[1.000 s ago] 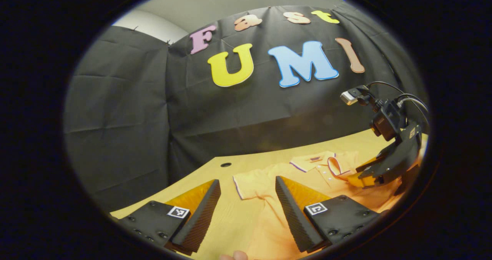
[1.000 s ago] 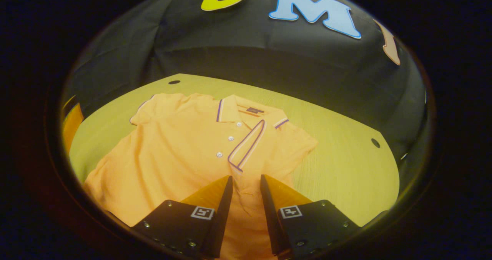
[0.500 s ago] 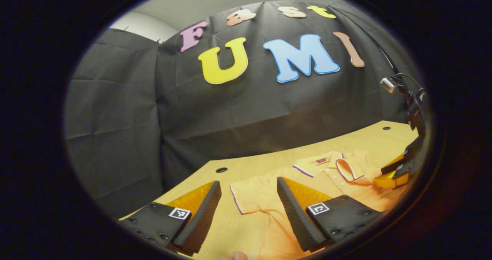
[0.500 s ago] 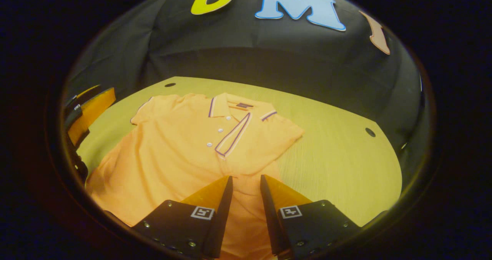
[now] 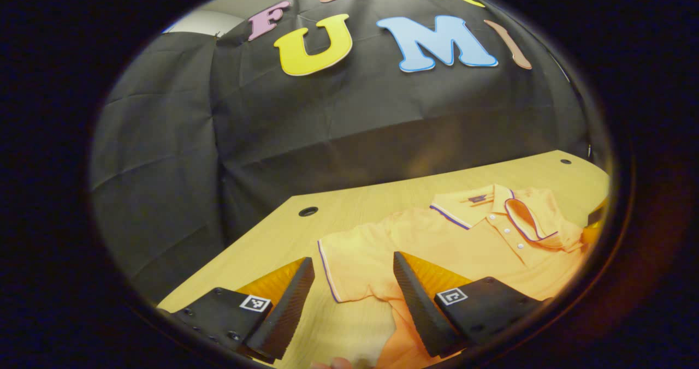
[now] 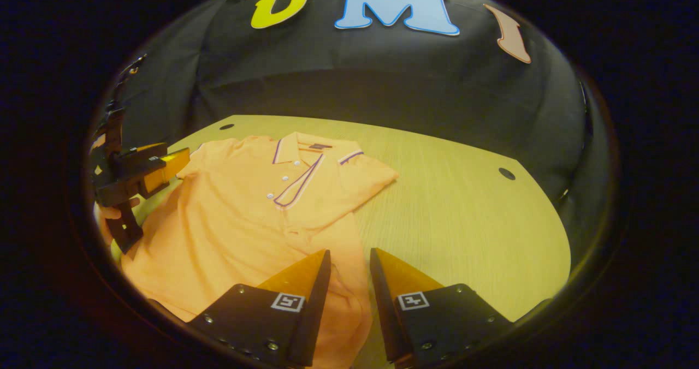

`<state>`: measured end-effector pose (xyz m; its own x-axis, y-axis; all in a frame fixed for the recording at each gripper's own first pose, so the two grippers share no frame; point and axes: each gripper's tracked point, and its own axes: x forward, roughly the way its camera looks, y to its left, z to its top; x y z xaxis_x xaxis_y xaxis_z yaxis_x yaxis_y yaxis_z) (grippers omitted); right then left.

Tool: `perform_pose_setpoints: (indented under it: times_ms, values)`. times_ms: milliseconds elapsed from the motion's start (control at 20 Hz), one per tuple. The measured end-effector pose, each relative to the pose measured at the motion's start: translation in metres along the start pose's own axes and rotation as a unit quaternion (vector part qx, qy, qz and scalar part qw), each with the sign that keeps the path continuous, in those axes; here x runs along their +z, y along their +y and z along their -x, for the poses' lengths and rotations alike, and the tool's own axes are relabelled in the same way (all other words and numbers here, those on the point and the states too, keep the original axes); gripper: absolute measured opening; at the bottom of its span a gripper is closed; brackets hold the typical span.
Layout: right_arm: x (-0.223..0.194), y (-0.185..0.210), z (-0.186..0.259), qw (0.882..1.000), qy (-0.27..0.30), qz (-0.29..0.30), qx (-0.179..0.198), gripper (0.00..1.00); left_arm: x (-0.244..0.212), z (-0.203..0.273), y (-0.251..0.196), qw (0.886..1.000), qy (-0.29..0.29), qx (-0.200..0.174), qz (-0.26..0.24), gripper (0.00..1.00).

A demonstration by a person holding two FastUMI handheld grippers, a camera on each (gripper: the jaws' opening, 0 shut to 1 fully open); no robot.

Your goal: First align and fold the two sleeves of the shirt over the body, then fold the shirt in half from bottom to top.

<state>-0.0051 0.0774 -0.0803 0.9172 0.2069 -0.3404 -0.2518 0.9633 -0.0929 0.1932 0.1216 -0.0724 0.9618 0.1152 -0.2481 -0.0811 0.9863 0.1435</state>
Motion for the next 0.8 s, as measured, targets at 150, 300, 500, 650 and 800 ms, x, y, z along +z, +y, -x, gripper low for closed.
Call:
perform_pose_setpoints:
  times_ms: [150,300,500,650,800]
  values:
    - [-0.004,-0.009,0.005,1.000,-0.002,-0.006,-0.005,0.47,-0.001,-0.006,-0.005,1.000,0.010,-0.008,-0.011,0.99]
    - [-0.009,-0.012,0.007,1.000,-0.003,-0.016,-0.001,0.48,-0.015,-0.015,-0.015,0.998,0.050,-0.027,-0.025,0.94]
    - [-0.018,-0.022,0.011,1.000,-0.003,-0.020,-0.005,0.47,-0.039,-0.019,-0.012,0.993,0.110,-0.035,-0.026,0.94]
    - [-0.021,-0.026,0.014,0.999,-0.005,-0.032,-0.005,0.48,-0.044,-0.020,-0.014,0.992,0.118,-0.036,-0.033,0.89]
    - [-0.023,-0.030,0.016,0.999,-0.011,-0.040,-0.006,0.48,-0.044,-0.019,-0.024,0.990,0.123,-0.062,-0.026,0.91]
